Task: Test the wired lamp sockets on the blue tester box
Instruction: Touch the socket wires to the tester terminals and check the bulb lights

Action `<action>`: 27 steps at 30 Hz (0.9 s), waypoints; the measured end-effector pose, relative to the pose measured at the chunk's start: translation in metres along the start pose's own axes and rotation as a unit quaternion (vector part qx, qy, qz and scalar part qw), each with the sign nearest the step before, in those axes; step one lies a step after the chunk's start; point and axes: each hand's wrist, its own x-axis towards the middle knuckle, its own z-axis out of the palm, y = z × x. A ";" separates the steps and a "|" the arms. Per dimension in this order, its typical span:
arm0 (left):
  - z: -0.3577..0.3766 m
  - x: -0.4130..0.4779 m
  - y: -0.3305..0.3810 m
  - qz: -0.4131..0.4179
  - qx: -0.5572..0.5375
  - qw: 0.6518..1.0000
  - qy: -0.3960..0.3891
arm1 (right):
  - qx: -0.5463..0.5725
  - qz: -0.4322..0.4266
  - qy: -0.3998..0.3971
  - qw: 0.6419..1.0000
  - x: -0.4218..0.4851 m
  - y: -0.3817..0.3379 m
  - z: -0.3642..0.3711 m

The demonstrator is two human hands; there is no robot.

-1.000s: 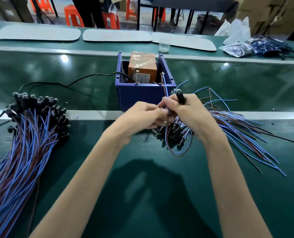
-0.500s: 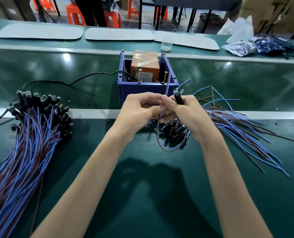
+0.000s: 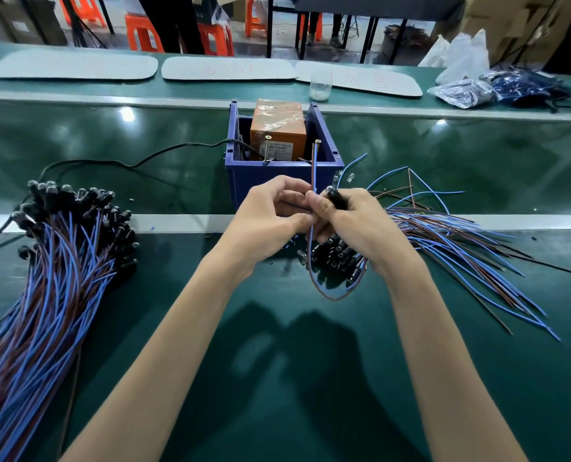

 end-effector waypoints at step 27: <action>-0.009 0.007 -0.008 -0.019 -0.019 0.993 0.117 | 0.149 0.013 0.114 0.982 0.004 -0.001 -0.003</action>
